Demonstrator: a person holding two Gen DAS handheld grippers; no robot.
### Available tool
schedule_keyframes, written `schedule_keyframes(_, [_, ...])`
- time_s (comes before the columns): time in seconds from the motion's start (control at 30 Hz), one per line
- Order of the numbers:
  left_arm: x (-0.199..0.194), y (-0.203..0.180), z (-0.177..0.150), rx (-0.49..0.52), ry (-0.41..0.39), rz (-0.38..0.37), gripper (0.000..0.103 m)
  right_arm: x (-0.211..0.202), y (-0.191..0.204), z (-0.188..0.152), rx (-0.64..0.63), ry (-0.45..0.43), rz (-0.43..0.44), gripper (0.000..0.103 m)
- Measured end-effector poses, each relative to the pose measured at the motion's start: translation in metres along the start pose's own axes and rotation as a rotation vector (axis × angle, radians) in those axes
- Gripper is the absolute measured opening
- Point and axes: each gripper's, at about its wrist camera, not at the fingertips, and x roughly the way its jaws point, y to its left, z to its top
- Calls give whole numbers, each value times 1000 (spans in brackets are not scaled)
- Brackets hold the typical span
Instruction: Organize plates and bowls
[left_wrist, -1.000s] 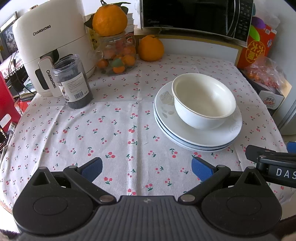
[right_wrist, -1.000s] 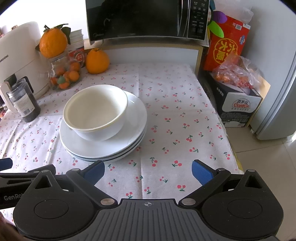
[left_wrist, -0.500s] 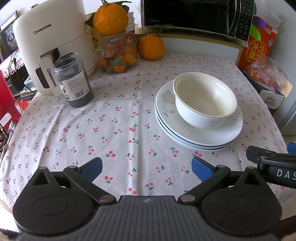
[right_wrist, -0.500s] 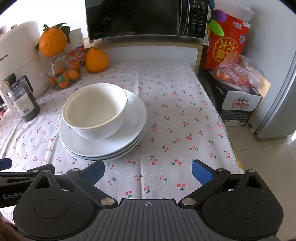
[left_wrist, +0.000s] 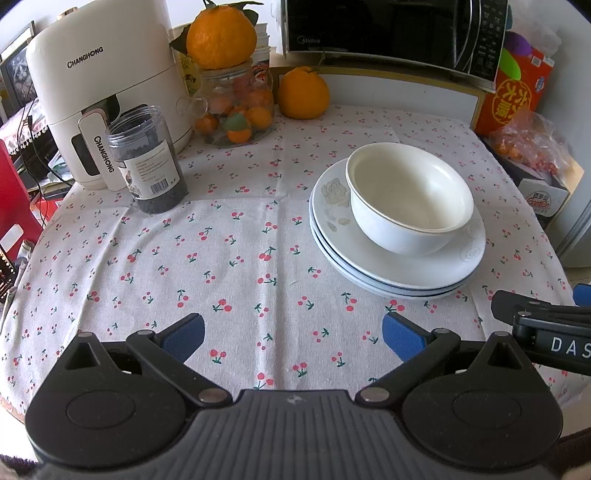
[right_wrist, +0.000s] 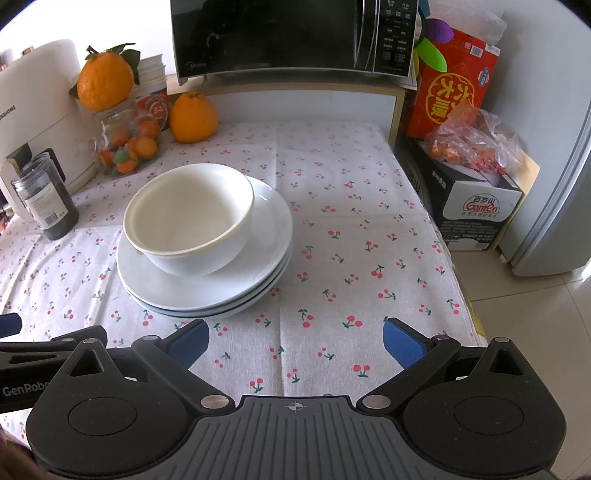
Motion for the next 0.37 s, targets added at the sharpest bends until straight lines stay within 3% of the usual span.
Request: schedule_keyframes(0.37, [2,2,-3,-1,15,-19,103,2,-7,-2,23,-12,-17,101])
